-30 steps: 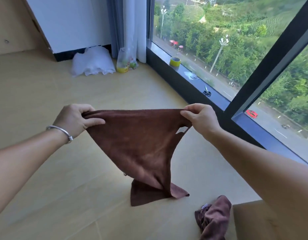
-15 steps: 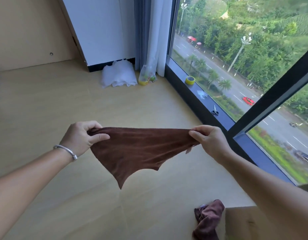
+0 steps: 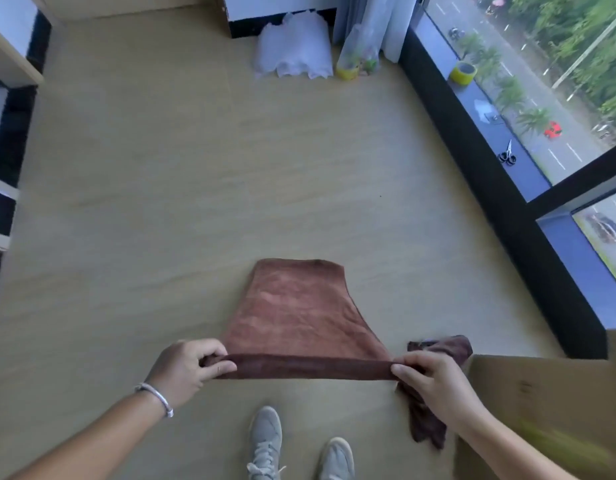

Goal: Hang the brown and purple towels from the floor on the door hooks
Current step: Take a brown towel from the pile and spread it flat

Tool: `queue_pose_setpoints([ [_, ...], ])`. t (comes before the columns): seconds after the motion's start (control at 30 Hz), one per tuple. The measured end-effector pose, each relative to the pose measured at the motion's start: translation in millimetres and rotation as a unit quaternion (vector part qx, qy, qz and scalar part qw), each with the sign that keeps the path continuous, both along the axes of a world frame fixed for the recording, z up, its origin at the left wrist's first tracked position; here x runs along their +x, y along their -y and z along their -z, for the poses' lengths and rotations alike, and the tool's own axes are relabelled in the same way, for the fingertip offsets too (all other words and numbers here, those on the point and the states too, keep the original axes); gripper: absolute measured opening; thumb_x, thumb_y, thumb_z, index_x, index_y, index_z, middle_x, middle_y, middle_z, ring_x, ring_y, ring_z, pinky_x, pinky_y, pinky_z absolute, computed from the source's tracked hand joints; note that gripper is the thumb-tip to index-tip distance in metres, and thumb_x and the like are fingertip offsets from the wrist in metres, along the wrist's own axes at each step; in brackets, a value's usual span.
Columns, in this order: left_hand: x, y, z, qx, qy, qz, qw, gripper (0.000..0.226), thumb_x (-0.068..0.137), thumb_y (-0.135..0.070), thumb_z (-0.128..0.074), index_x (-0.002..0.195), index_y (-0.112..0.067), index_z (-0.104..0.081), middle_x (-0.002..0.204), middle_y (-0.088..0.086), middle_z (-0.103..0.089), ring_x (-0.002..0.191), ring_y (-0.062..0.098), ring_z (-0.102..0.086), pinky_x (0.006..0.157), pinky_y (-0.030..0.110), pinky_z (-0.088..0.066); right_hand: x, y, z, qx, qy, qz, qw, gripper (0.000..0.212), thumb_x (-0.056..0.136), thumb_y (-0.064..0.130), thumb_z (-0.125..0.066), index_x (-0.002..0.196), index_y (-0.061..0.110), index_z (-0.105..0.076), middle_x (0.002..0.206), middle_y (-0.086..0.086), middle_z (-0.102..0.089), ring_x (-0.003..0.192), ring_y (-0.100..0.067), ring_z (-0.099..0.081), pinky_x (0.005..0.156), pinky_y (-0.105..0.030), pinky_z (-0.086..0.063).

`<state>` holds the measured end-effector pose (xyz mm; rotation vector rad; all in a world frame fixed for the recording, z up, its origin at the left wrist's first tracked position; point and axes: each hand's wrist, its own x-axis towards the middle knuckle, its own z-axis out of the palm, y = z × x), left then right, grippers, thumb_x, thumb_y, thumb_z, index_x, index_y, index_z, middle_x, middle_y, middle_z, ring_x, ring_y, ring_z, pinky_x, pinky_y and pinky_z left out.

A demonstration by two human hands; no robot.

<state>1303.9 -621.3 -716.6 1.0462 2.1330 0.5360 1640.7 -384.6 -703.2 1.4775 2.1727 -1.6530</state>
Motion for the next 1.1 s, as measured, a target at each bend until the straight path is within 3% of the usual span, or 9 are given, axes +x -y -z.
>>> queue_pose_setpoints([
  [0.07,17.0,27.3,25.2,-0.025,0.006,0.004,1.000,0.044,0.058,-0.078,-0.051,0.083,-0.043,-0.057,0.064,-0.012,-0.060,0.059,0.006,-0.051,0.058,0.023,-0.039,8.8,17.8,23.1,-0.020,0.023,-0.002,1.000,0.011,0.081,0.018,-0.075,0.072,0.025,-0.075,0.070,0.004,-0.071,0.062,-0.007,-0.060,0.064,-0.023,-0.045],
  [0.17,36.9,64.3,62.5,-0.056,0.004,0.011,0.998,0.043,0.060,-0.078,-0.046,0.088,-0.047,-0.055,0.061,-0.012,-0.058,0.059,0.003,-0.051,0.059,0.022,-0.039,20.1,43.7,58.5,-0.053,0.050,-0.006,0.997,0.012,0.080,0.018,-0.076,0.071,0.024,-0.074,0.053,0.008,-0.062,0.047,0.002,-0.047,0.049,-0.014,-0.035],
  [0.3,50.4,92.7,110.0,-0.082,-0.002,0.006,0.997,0.038,0.065,-0.075,-0.040,0.092,-0.051,-0.053,0.062,-0.012,-0.056,0.061,0.002,-0.053,0.059,0.020,-0.041,26.8,70.2,104.8,-0.058,0.086,-0.003,0.995,0.020,0.078,0.019,-0.078,0.067,0.033,-0.072,0.066,0.002,-0.069,0.057,0.000,-0.054,0.059,-0.017,-0.041],
  [0.5,44.1,98.7,188.1,-0.080,0.000,-0.008,0.997,0.027,0.077,-0.061,-0.046,0.093,-0.044,-0.060,0.070,-0.016,-0.062,0.068,0.005,-0.059,0.062,0.027,-0.047,15.0,80.6,186.0,-0.030,0.119,-0.001,0.992,0.015,0.083,0.018,-0.073,0.073,0.030,-0.072,0.061,0.011,-0.070,0.057,0.007,-0.055,0.054,-0.008,-0.036],
  [0.6,30.1,81.0,230.7,-0.095,0.000,-0.036,0.995,0.004,0.085,-0.037,-0.068,0.081,-0.039,-0.068,0.075,-0.017,-0.068,0.074,0.010,-0.064,0.065,0.030,-0.049,-0.9,67.8,229.4,-0.005,0.114,0.006,0.993,0.014,0.082,0.018,-0.074,0.073,0.029,-0.071,0.063,0.015,-0.070,0.064,0.010,-0.060,0.060,-0.004,-0.040],
  [0.73,-0.5,39.2,293.7,-0.087,0.017,-0.086,0.992,0.014,0.083,-0.025,-0.073,0.078,-0.037,-0.066,0.073,-0.015,-0.069,0.073,0.011,-0.066,0.070,0.030,-0.051,-28.7,34.2,294.8,0.016,0.096,0.021,0.995,0.020,0.082,0.019,-0.075,0.071,0.035,-0.070,0.069,0.021,-0.070,0.068,0.011,-0.063,0.063,-0.003,-0.042],
  [0.87,-33.6,-12.0,365.7,-0.049,0.004,-0.108,0.993,0.013,0.083,-0.025,-0.073,0.076,-0.034,-0.066,0.065,-0.017,-0.065,0.063,-0.006,-0.058,0.059,0.009,-0.039,-64.0,-9.6,369.8,0.045,0.082,0.028,0.995,0.019,0.083,0.021,-0.073,0.070,0.034,-0.069,0.069,0.017,-0.069,0.064,0.008,-0.061,0.059,-0.007,-0.041],
  [0.97,-58.8,-49.7,419.9,-0.039,-0.008,-0.096,0.995,0.018,0.084,-0.026,-0.072,0.073,-0.038,-0.064,0.064,-0.013,-0.064,0.062,0.005,-0.057,0.061,0.024,-0.042,-92.9,-44.1,425.4,0.083,0.083,0.035,0.992,0.014,0.081,0.028,-0.072,0.070,0.036,-0.068,0.069,0.019,-0.067,0.067,0.006,-0.061,0.057,-0.010,-0.040],
  [1.1,-88.0,-88.0,488.3,-0.029,-0.048,-0.062,0.996,0.022,0.083,-0.027,-0.072,0.073,-0.042,-0.060,0.070,-0.013,-0.066,0.070,0.012,-0.062,0.067,0.029,-0.046,-124.1,-86.8,496.6,0.132,0.086,0.035,0.987,0.011,0.082,0.033,-0.072,0.074,0.037,-0.066,0.071,0.025,-0.062,0.071,0.010,-0.056,0.059,-0.011,-0.037],
])
